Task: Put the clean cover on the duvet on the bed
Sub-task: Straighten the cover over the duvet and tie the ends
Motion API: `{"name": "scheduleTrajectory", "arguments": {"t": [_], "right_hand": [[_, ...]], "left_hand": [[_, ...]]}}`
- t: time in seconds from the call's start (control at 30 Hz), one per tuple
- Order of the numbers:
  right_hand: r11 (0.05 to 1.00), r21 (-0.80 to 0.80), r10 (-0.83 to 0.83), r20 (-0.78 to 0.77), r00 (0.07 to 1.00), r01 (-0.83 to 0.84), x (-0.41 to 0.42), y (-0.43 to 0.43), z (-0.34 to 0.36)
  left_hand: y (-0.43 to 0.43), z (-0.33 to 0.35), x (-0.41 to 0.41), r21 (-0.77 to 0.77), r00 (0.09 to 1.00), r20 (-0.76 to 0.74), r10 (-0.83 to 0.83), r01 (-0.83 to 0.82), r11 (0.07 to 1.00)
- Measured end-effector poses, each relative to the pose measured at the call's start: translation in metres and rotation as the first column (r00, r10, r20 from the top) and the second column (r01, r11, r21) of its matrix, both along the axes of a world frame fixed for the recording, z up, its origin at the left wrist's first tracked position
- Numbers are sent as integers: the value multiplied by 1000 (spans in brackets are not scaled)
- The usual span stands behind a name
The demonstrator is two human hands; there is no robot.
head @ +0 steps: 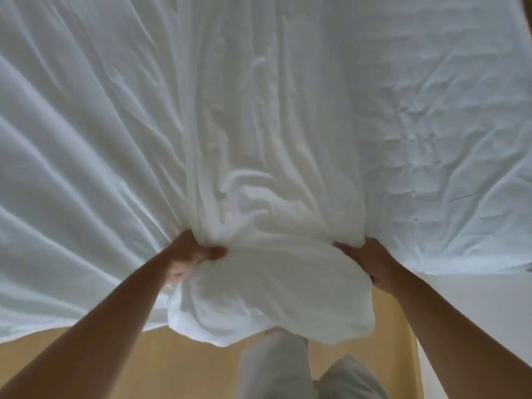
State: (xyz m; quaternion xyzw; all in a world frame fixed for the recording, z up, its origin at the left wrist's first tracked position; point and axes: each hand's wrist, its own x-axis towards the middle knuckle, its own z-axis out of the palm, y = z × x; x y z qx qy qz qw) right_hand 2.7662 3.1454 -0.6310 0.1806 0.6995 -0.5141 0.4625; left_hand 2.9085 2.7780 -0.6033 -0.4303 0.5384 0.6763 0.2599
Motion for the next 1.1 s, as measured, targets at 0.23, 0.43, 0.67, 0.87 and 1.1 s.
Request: {"name": "scheduleTrajectory", "arguments": {"t": [0.23, 0.43, 0.67, 0.87, 1.1], "right_hand": [[999, 37, -23, 121, 992, 18, 96, 31, -7], [911, -50, -406, 79, 911, 410, 131, 32, -23], [482, -179, -793, 326, 514, 857, 206, -37, -30], [777, -460, -161, 516, 841, 430, 343, -236, -14], [568, -240, -744, 259, 616, 787, 332, -454, -15]], "left_hand": [[67, -5, 94, -90, 1000, 7, -31, 31, 995], [63, -24, 138, -112, 998, 34, 53, -49, 993], [60, -37, 177, 69, 992, 28, 125, -127, 990], [-114, -28, 262, 259, 415, -24, 909, -876, 407], [-197, -55, 295, 151, 439, -68, 896, -883, 444]]}}
